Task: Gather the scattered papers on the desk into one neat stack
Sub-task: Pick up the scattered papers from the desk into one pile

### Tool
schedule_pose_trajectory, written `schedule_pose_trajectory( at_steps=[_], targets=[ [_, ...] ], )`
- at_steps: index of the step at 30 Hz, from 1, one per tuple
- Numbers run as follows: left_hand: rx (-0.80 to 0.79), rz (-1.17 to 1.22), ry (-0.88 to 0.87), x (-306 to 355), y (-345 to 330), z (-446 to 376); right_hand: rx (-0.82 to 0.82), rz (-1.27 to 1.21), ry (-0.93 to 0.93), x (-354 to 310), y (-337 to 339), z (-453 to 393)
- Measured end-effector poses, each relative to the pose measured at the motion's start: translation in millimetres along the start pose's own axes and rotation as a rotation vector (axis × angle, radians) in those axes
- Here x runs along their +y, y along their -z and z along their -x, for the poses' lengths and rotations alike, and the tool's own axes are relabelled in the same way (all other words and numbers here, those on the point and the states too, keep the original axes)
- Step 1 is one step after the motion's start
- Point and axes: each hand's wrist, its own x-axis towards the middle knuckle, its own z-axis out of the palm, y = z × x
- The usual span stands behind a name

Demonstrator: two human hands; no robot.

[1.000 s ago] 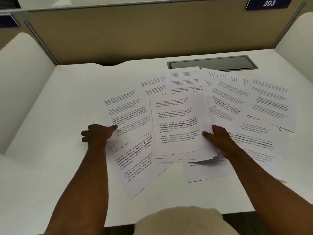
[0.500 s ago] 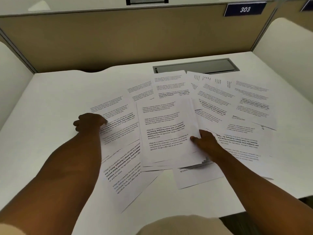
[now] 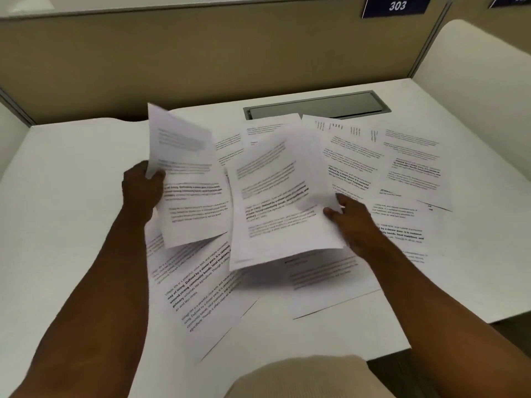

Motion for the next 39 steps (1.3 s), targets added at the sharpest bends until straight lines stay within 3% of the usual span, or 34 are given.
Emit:
schedule_pose_trajectory(
  at_steps=[4, 10, 15, 18, 25, 30, 33, 35, 39],
  targets=[
    [-0.074, 0.158, -0.076, 35.6, 11.2, 18.2, -0.036, -0.303, 0.026, -28.5, 21.1, 4.3],
    [-0.301, 0.423, 0.061, 78.1, -5.6, 59.8, -0.111, -0.506, 0.029, -54.4, 13.8, 11.3],
    [-0.418, 0.552, 0.146, 94.8, -26.5, 89.9, -0.126, -0.481, -0.005, -54.9, -5.4, 15.5],
    [-0.469, 0.633, 0.224, 92.9, -32.7, 98.3, -0.107, -0.331, 0.003, -49.0, -13.4, 15.2],
    [-0.508, 0.55, 0.329, 74.2, -36.7, 114.0, -0.204, -0.143, -0.055, -22.0, -18.8, 16.4],
    [-0.419, 0.331, 0.388, 33.1, -30.5, 109.7, -0.119, -0.152, -0.104, -7.7, -16.4, 15.5],
    [-0.266, -0.238, 0.315, -0.9, -16.4, 102.0, -0.097, -0.217, -0.116, -1.6, -14.1, 15.1],
    [-0.147, -0.555, 0.382, -14.0, -4.8, 104.7, -0.074, -0.239, -0.113, 0.6, -15.2, 14.1],
    [-0.243, -0.758, 0.615, -22.4, 10.0, 113.8, -0.022, -0.294, -0.114, 4.3, -19.9, 11.8]
  ],
)
